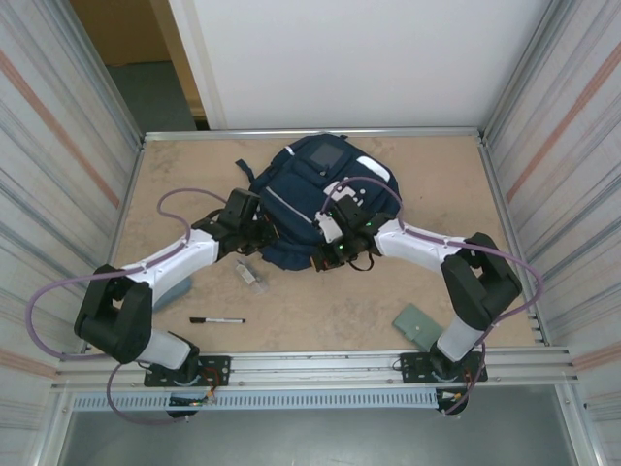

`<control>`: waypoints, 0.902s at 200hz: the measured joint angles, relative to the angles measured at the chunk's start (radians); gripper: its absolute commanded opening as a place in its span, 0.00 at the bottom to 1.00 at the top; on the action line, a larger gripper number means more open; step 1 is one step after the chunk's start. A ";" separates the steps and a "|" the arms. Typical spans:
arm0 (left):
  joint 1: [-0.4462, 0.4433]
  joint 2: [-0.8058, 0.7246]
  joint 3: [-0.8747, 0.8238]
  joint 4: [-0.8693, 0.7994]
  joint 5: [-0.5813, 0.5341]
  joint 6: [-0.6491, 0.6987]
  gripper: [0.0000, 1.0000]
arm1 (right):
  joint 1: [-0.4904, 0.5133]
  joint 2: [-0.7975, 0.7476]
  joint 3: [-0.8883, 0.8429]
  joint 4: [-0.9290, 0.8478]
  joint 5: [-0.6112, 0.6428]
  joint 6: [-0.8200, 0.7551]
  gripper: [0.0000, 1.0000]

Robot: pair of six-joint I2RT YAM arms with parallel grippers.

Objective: Pack the student bag

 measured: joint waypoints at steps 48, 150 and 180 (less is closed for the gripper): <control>-0.037 -0.006 -0.002 0.034 -0.051 -0.047 0.00 | -0.006 0.029 0.105 -0.093 -0.090 0.096 0.00; -0.039 0.004 -0.019 0.092 -0.016 -0.097 0.00 | 0.007 0.073 0.152 -0.182 -0.003 0.109 0.00; 0.025 0.003 -0.010 0.057 0.063 -0.055 0.00 | -0.082 0.018 0.073 -0.193 0.003 0.047 0.00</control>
